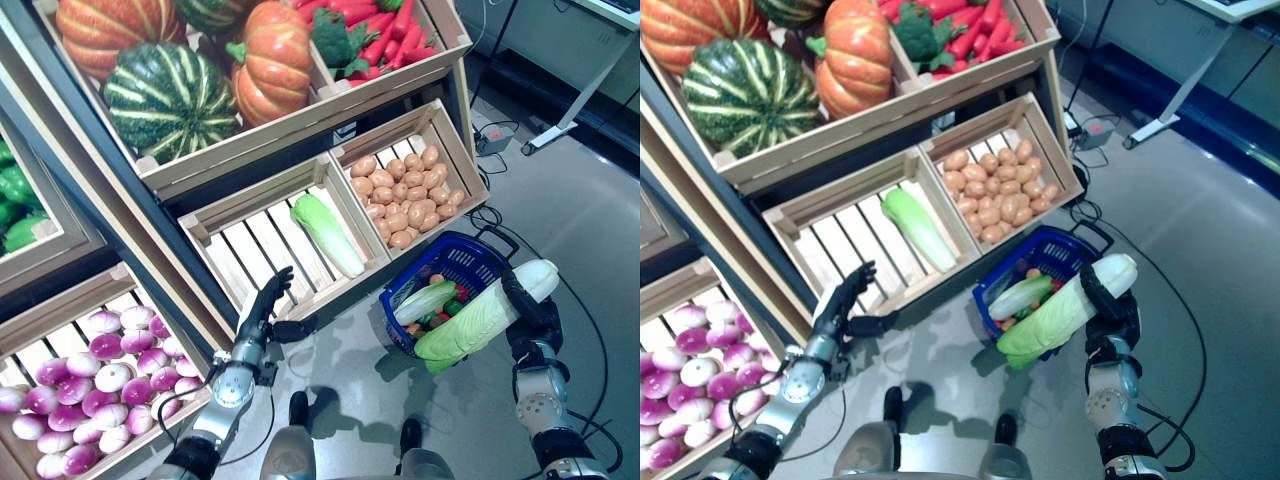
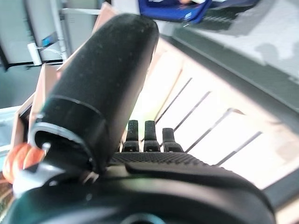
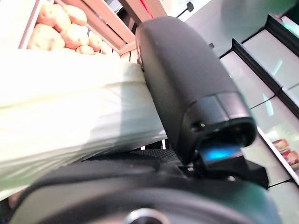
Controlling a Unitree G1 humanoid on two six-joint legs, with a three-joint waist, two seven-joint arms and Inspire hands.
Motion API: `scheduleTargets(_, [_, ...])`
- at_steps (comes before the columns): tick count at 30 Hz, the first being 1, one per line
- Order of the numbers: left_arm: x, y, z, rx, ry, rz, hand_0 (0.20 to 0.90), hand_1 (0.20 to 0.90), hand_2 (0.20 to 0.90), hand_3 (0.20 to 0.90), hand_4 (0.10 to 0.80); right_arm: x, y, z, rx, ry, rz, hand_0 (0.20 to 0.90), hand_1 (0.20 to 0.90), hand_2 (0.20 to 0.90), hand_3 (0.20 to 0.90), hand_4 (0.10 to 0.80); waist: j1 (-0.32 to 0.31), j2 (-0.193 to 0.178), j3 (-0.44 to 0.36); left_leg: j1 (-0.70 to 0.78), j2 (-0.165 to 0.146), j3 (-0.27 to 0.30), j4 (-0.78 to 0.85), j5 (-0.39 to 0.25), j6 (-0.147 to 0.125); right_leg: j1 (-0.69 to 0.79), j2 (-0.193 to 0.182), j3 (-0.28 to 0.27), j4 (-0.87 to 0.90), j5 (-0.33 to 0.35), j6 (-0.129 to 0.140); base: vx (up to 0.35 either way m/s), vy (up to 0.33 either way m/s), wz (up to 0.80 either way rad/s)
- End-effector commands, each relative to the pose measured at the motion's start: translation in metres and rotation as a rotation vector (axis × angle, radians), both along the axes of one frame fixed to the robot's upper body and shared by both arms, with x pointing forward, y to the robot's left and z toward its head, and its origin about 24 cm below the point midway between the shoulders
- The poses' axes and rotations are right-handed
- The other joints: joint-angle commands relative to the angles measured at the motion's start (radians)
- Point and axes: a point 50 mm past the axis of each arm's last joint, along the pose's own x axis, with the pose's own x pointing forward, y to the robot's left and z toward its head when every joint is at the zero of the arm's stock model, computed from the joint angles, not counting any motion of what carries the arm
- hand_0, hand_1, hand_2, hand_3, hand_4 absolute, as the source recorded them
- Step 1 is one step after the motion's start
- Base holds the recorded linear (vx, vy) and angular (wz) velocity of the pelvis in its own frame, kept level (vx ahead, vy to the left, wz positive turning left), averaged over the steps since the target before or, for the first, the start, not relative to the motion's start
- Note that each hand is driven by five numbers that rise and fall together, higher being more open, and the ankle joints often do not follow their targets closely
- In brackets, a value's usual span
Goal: Put vegetables into the basket
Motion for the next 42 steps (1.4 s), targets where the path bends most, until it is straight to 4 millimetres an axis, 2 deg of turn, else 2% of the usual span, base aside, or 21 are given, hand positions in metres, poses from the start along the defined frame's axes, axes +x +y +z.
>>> scheduleTargets(1, [0.005, 0.000, 0.034, -0.042, -0.197, -0.060, 0.900, 0.900, 0.900, 0.900, 0.800, 0.013, -0.048, 0.068, -0.202, -0.286, -0.178, 0.300, 0.300, 0.300, 0.300, 0.400, 0.020, 0.028, -0.085, -0.020, 0.044, -0.059, 0.052, -0.037, -0.028, -0.049, -0.073, -0.003, 0.326, 0.071, 0.025, 0.238, -0.018, 0.06])
scheduleTargets(4, [0.011, 0.007, 0.044, -0.057, -0.219, -0.032, 0.900, 0.900, 0.900, 0.900, 0.800, 0.027, -0.050, 0.086, -0.234, -0.315, -0.208, 0.300, 0.300, 0.300, 0.300, 0.400, 0.012, 0.041, -0.061, 0.010, 0.072, -0.058, 0.060, -0.054, -0.051, -0.098, -0.049, -0.014, 0.214, 0.039, 0.002, 0.109, -0.244, -0.15])
scheduleTargets(5, [0.022, 0.005, 0.060, -0.067, -0.274, -0.027, 0.900, 0.900, 0.900, 0.900, 0.800, 0.043, -0.048, 0.110, -0.254, -0.371, -0.228, 0.300, 0.300, 0.300, 0.300, 0.400, -0.001, 0.037, -0.023, -0.008, 0.087, -0.061, 0.086, -0.075, -0.064, -0.132, -0.041, 0.004, 0.134, 0.057, 0.009, -0.114, -0.377, 0.19])
scheduleTargets(6, [0.028, 0.002, 0.071, -0.055, -0.322, -0.023, 0.900, 0.900, 0.900, 0.900, 0.800, 0.050, -0.047, 0.127, -0.275, -0.399, -0.266, 0.300, 0.300, 0.300, 0.300, 0.400, -0.014, 0.036, 0.006, -0.053, 0.102, -0.081, 0.136, -0.085, -0.058, -0.151, -0.014, 0.042, 0.133, 0.029, 0.004, -0.127, -0.318, 0.24])
scheduleTargets(7, [0.028, 0.002, 0.072, -0.055, -0.323, -0.022, 0.900, 0.900, 0.900, 0.900, 0.800, 0.050, -0.046, 0.128, -0.276, -0.398, -0.267, 0.300, 0.300, 0.300, 0.300, 0.400, -0.016, 0.037, 0.006, -0.059, 0.103, -0.083, 0.142, -0.088, -0.058, -0.154, -0.013, 0.042, 0.136, 0.027, 0.004, -0.102, -0.229, 0.34])
scheduleTargets(8, [0.030, -0.001, 0.077, -0.058, -0.346, -0.021, 0.900, 0.900, 0.900, 0.900, 0.800, 0.053, -0.047, 0.140, -0.288, -0.428, -0.294, 0.300, 0.300, 0.300, 0.300, 0.400, -0.016, 0.036, 0.025, -0.094, 0.112, -0.091, 0.179, -0.090, -0.061, -0.172, -0.007, 0.038, 0.157, 0.011, -0.002, -0.091, -0.172, 0.51])
scheduleTargets(10, [0.033, -0.004, 0.081, -0.056, -0.363, -0.029, 0.900, 0.900, 0.900, 0.900, 0.800, 0.054, -0.055, 0.152, -0.309, -0.454, -0.332, 0.300, 0.300, 0.300, 0.300, 0.400, -0.005, 0.032, 0.037, -0.130, 0.129, -0.091, 0.223, -0.094, -0.076, -0.174, -0.015, -0.003, 0.174, -0.003, -0.005, -0.027, -0.205, 0.45])
scheduleTargets(12, [0.032, -0.010, 0.084, -0.071, -0.381, -0.071, 0.900, 0.900, 0.900, 0.900, 0.800, 0.052, -0.075, 0.171, -0.326, -0.481, -0.393, 0.300, 0.300, 0.300, 0.300, 0.400, 0.011, 0.036, 0.045, -0.156, 0.148, -0.105, 0.244, -0.092, -0.095, -0.165, -0.029, -0.032, 0.190, -0.026, -0.003, 0.064, -0.137, -0.03])
scheduleTargets(15, [0.032, -0.017, 0.096, -0.088, -0.430, -0.132, 0.900, 0.900, 0.900, 0.900, 0.800, 0.050, -0.092, 0.196, -0.348, -0.509, -0.450, 0.300, 0.300, 0.300, 0.300, 0.400, 0.026, 0.055, 0.063, -0.200, 0.143, -0.134, 0.273, -0.098, -0.108, -0.205, -0.057, -0.061, 0.248, -0.049, -0.001, -0.004, -0.032, 0.16])
scheduleTargets(20, [0.033, -0.023, 0.115, -0.137, -0.521, -0.152, 0.900, 0.900, 0.900, 0.900, 0.800, 0.052, -0.103, 0.217, -0.420, -0.482, -0.513, 0.300, 0.300, 0.300, 0.300, 0.400, 0.021, 0.085, 0.112, -0.295, 0.141, -0.166, 0.394, -0.141, -0.118, -0.335, -0.104, -0.032, 0.443, -0.113, -0.011, -0.037, 0.007, 0.12])
scheduleTargets(23, [0.032, -0.024, 0.122, -0.150, -0.551, -0.154, 0.900, 0.900, 0.900, 0.900, 0.800, 0.054, -0.104, 0.222, -0.432, -0.473, -0.514, 0.300, 0.300, 0.300, 0.300, 0.400, 0.019, 0.093, 0.128, -0.341, 0.136, -0.175, 0.451, -0.165, -0.120, -0.391, -0.115, -0.013, 0.516, -0.136, -0.013, -0.036, -0.015, 0.19])
scheduleTargets(28, [0.034, -0.028, 0.144, -0.194, -0.651, -0.156, 0.900, 0.900, 0.900, 0.900, 0.800, 0.064, -0.101, 0.240, -0.471, -0.456, -0.517, 0.300, 0.300, 0.300, 0.300, 0.400, 0.011, 0.112, 0.175, -0.471, 0.123, -0.189, 0.606, -0.233, -0.120, -0.544, -0.142, 0.041, 0.690, -0.197, -0.017, -0.085, -0.013, 0.03])
scheduleTargets(34, [0.037, -0.031, 0.164, -0.212, -0.728, -0.171, 0.900, 0.900, 0.900, 0.900, 0.800, 0.073, -0.100, 0.246, -0.439, -0.471, -0.439, 0.300, 0.300, 0.300, 0.300, 0.400, -0.001, 0.127, 0.197, -0.602, 0.110, -0.198, 0.777, -0.320, -0.108, -0.707, -0.168, 0.097, 0.860, -0.258, -0.026, -0.055, 0.013, 0.01])
scheduleTargets(37, [0.039, -0.033, 0.168, -0.216, -0.735, -0.172, 0.900, 0.900, 0.900, 0.900, 0.800, 0.078, -0.099, 0.245, -0.430, -0.461, -0.393, 0.300, 0.300, 0.300, 0.300, 0.400, -0.003, 0.133, 0.199, -0.635, 0.108, -0.200, 0.815, -0.340, -0.105, -0.746, -0.173, 0.110, 0.895, -0.270, -0.028, -0.024, 0.006, 0.00])
scheduleTargets(38, [0.040, -0.034, 0.170, -0.215, -0.746, -0.174, 0.900, 0.900, 0.900, 0.900, 0.800, 0.081, -0.097, 0.244, -0.428, -0.442, -0.383, 0.900, 0.900, 0.900, 0.900, 0.800, -0.004, 0.135, 0.198, -0.648, 0.108, -0.200, 0.827, -0.346, -0.103, -0.763, -0.175, 0.114, 0.907, -0.274, -0.028, -0.035, 0.019, 0.04])
scheduleTargets(42, [0.041, -0.036, 0.180, -0.226, -0.793, -0.184, 0.900, 0.900, 0.900, 0.900, 0.800, 0.084, -0.099, 0.241, -0.433, -0.398, -0.382, 0.900, 0.900, 0.900, 0.900, 0.800, -0.004, 0.141, 0.194, -0.683, 0.104, -0.201, 0.869, -0.369, -0.096, -0.809, -0.176, 0.123, 0.943, -0.287, -0.033, -0.008, 0.009, 0.02])
